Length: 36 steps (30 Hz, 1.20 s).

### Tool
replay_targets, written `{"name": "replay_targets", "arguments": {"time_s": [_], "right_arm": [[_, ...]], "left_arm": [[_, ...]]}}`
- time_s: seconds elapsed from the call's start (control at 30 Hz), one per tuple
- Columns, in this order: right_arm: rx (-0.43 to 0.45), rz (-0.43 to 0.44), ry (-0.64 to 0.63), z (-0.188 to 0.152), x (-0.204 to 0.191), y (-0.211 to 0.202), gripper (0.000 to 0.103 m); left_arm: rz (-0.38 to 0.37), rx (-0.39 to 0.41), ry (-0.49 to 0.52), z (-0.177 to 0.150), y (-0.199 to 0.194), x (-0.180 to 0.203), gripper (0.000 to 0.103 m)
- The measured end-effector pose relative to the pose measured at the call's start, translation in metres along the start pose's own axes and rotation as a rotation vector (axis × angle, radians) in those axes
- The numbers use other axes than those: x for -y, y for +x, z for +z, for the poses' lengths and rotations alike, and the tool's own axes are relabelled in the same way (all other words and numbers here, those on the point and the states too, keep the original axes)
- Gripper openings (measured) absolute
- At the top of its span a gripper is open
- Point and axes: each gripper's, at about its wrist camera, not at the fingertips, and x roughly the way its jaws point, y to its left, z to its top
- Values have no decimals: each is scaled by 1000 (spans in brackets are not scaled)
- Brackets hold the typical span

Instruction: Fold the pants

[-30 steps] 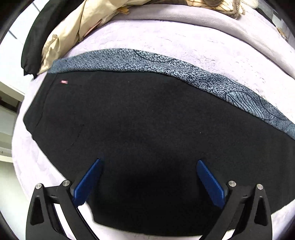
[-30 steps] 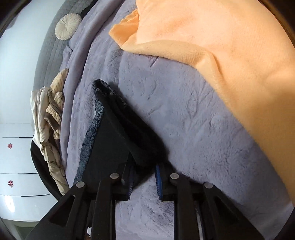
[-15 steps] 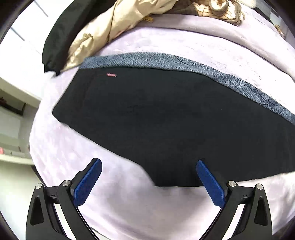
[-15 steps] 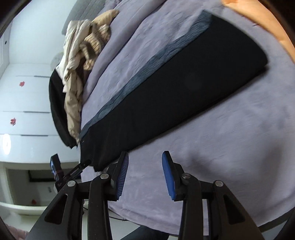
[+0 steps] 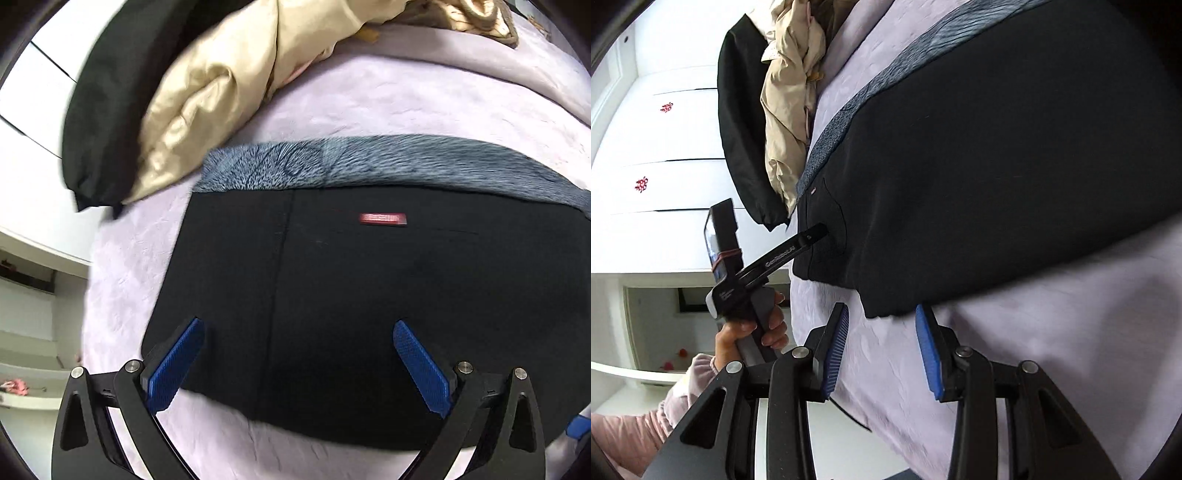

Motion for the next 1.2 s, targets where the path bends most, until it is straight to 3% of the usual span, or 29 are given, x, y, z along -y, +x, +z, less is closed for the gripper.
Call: {"name": "replay_targets", "arguments": {"time_s": [0.13, 0.27, 0.43, 0.53, 0.63, 0.73, 0.8, 0.87, 0.97, 1.0, 1.1, 1.2], "right_arm": [[7, -14, 0, -5, -5, 14, 41], [-76, -46, -12, -7, -2, 31, 41], [-23, -22, 10, -7, -2, 19, 41], [-25, 6, 119, -2, 17, 27, 41], [-51, 44, 124, 6, 8, 28, 15], [-36, 91, 22, 12, -19, 11, 11], [-63, 26, -11, 8, -16, 12, 8], [-112, -114, -44, -2, -4, 20, 9], [-159, -179, -3, -20, 8, 3, 10], [-145, -193, -10, -22, 8, -9, 11], [-45, -302, -96, -17, -4, -55, 17], [78, -443, -209, 6, -22, -88, 17]], "left_arm": [[-60, 0, 2, 2, 14, -4, 103], [-73, 1, -16, 0, 18, -10, 103], [-86, 1, -25, 0, 19, -14, 103], [-91, 5, -26, -2, 20, -16, 103], [-93, 1, -23, -5, 20, -21, 103], [-105, 17, -11, -7, 17, -26, 103], [-105, 14, -7, -8, 21, -28, 103], [-102, 5, -5, -8, 24, -30, 103], [-58, -7, -3, -7, 15, -29, 103], [-51, -9, -2, -10, 9, -28, 103], [-123, 23, 15, -26, -23, -19, 103], [-185, 67, 94, -41, -50, 16, 103]]}}
